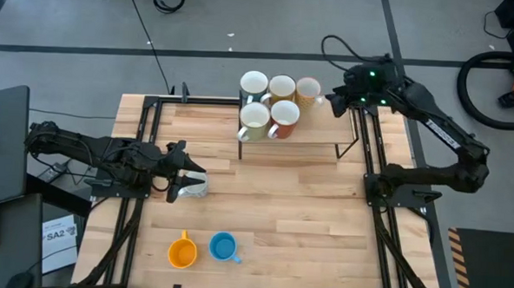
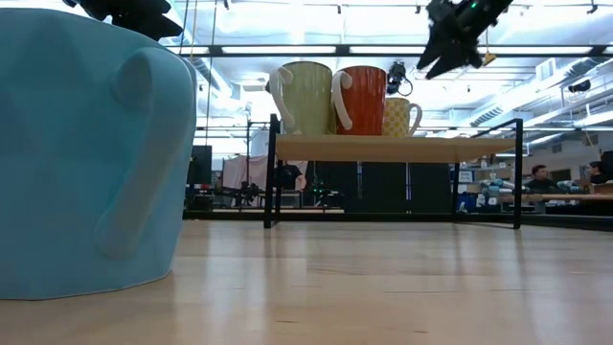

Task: Place coffee mugs
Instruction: Put the blue patterned mug on the shelf

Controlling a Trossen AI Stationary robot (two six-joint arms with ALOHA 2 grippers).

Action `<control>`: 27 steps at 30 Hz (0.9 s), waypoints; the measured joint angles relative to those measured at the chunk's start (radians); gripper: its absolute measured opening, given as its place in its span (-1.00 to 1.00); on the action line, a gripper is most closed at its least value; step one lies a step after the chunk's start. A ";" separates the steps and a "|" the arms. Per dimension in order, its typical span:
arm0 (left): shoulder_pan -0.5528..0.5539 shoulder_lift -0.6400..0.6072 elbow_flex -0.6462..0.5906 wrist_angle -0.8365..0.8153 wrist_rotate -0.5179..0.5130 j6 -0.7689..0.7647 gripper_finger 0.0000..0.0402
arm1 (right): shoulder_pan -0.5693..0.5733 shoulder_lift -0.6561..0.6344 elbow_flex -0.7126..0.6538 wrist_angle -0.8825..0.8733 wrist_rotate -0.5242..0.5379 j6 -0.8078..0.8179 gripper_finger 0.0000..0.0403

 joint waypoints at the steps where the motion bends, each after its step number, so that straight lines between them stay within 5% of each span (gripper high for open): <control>1: 0.000 0.000 0.000 0.000 0.000 0.000 -0.17 | 0.007 -0.017 0.000 -0.002 0.000 0.005 0.00; 7: 0.000 0.000 0.000 -0.001 0.000 0.000 -0.17 | 0.104 -0.088 0.000 -0.023 -0.006 0.070 0.00; 15: 0.000 0.000 0.000 0.018 0.000 0.055 -0.17 | 0.368 -0.099 0.000 -0.023 -0.001 0.151 0.00; 27: 0.071 0.044 0.000 0.094 0.032 0.134 -0.17 | 0.766 0.028 0.000 0.034 0.210 0.214 0.00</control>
